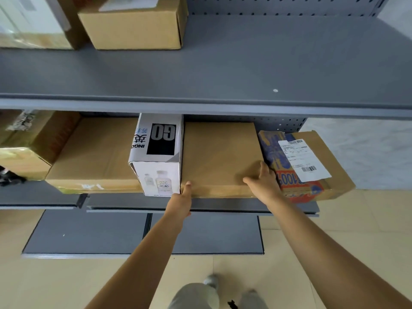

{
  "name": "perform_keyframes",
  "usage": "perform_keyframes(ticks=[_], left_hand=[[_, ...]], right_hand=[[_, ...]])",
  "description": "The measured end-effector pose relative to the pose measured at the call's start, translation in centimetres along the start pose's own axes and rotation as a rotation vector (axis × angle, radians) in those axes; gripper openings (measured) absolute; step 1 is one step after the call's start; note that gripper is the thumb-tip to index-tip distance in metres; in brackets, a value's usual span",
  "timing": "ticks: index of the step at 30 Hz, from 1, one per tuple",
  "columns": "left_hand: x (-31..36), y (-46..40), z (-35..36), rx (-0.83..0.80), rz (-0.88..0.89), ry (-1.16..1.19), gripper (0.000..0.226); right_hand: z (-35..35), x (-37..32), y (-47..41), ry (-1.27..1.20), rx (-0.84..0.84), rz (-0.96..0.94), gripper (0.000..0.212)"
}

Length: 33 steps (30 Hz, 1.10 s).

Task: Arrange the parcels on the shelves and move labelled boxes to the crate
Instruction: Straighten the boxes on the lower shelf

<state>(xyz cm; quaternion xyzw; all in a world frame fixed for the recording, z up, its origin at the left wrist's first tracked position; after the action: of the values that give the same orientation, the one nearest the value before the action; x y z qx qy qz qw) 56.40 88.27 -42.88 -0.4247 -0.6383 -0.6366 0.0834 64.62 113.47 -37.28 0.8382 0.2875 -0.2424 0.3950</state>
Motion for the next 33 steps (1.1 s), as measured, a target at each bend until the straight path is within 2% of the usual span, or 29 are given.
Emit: perform_keyframes(ticks=[3, 6, 11, 14, 16, 19, 22, 24, 26, 28, 31, 33], left_hand=[[0.2, 0.4, -0.2, -0.021, 0.041, 0.023, 0.071], [-0.1, 0.8, -0.4, -0.04, 0.038, 0.114, 0.08], [-0.5, 2.0, -0.4, -0.113, 0.031, 0.421, 0.08], [-0.6, 3.5, -0.4, -0.19, 0.037, 0.514, 0.069], [-0.5, 4.6, -0.3, -0.225, 0.07, 0.555, 0.05], [-0.5, 6.2, 0.0, -0.284, 0.128, 0.61, 0.03], [-1.1, 7.6, 0.8, -0.356, 0.181, 0.65, 0.027], [-1.5, 8.7, 1.4, -0.394, 0.198, 0.695, 0.036], [-1.6, 9.6, 1.9, -0.414, 0.215, 0.704, 0.038], [-1.4, 10.4, 2.3, -0.43, 0.218, 0.68, 0.038], [-0.5, 11.3, 2.9, -0.438, 0.208, 0.536, 0.042], [0.3, 11.8, 2.9, -0.352, 0.215, 0.367, 0.052]], right_hand=[[0.0, -0.1, 0.6, 0.044, 0.009, 0.013, 0.087], [-0.1, -0.2, 1.3, 0.062, 0.022, 0.022, 0.084], [-0.4, -0.1, 2.8, 0.056, 0.032, -0.018, 0.081], [-1.0, 0.0, 3.9, 0.035, 0.029, -0.065, 0.078], [-1.6, 0.1, 5.0, 0.006, 0.044, -0.103, 0.076], [-2.9, 0.4, 6.7, -0.127, 0.085, -0.21, 0.074], [-4.8, 1.1, 8.0, -0.409, 0.101, -0.253, 0.061], [-5.4, 2.3, 8.4, -0.691, 0.013, -0.175, 0.045], [-5.5, 3.4, 8.7, -0.933, -0.149, -0.09, 0.047], [-6.3, 3.5, 9.0, -0.973, -0.228, -0.103, 0.049], [-8.3, 3.2, 9.7, -0.882, -0.153, -0.132, 0.037], [-9.6, 3.0, 10.3, -0.821, -0.085, -0.134, 0.03]])
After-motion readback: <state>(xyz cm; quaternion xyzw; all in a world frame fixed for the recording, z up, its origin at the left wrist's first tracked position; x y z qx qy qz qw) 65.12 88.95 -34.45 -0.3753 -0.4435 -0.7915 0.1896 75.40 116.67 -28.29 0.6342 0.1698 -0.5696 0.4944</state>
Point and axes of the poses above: each hand's wrist, its own y-axis away from the middle knuckle, its own z-axis out of the palm, x = y × z, the point moved 7 cm from there along -y, towards the middle knuckle, and after that the axes turned 9 degrees about -x, right-handed, at the moved point
